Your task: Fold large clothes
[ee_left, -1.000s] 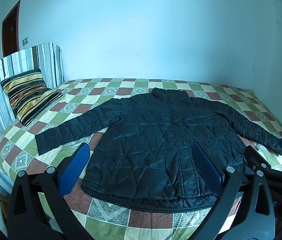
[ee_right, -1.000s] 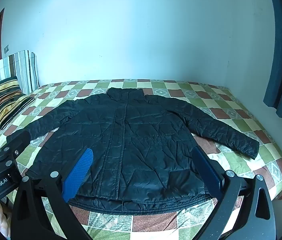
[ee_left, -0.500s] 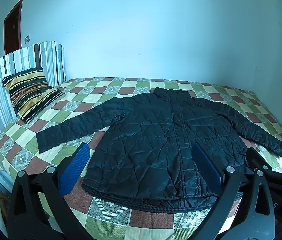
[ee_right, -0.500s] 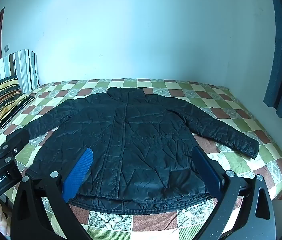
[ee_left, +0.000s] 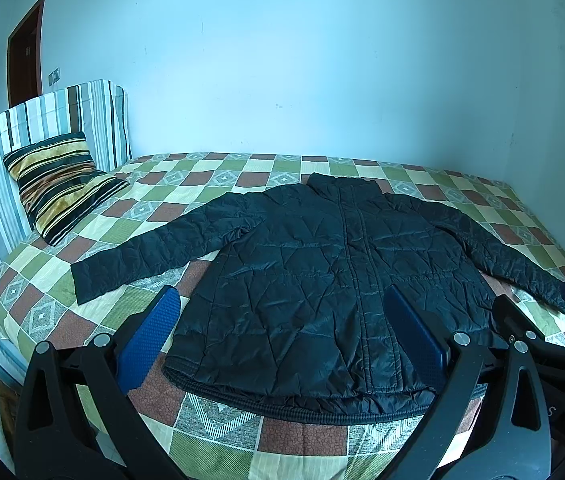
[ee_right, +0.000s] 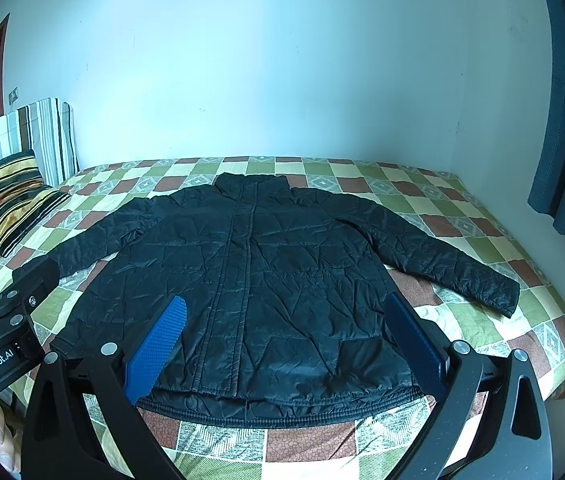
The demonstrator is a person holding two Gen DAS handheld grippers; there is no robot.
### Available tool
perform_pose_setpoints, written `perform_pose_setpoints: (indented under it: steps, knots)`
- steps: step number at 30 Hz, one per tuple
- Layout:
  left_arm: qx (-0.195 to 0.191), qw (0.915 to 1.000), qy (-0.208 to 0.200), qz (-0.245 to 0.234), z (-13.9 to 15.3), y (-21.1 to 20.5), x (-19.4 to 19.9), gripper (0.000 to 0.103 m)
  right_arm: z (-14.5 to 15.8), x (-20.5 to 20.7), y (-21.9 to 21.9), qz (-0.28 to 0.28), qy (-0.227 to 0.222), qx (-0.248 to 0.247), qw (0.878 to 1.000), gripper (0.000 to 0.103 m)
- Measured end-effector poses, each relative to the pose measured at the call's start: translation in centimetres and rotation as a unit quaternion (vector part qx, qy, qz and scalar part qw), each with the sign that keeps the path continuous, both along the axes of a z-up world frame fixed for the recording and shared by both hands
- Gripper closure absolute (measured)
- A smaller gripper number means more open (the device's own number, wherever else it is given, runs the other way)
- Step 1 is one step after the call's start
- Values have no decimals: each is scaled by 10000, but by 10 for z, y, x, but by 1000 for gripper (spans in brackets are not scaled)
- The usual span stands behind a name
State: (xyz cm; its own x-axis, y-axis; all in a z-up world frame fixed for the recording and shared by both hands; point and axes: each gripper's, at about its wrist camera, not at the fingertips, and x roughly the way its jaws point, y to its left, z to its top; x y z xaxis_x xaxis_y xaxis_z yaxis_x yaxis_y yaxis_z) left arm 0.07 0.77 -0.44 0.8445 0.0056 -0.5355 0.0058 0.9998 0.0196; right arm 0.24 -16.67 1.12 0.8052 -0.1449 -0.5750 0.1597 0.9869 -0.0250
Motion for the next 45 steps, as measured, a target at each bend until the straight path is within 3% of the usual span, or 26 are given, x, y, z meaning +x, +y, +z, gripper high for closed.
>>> perform_pose_setpoints:
  steps: [45]
  knots:
    - [-3,10000,17,-1,-3,-1,-1,2,1,1,2,-2,-1,-2,10000,5]
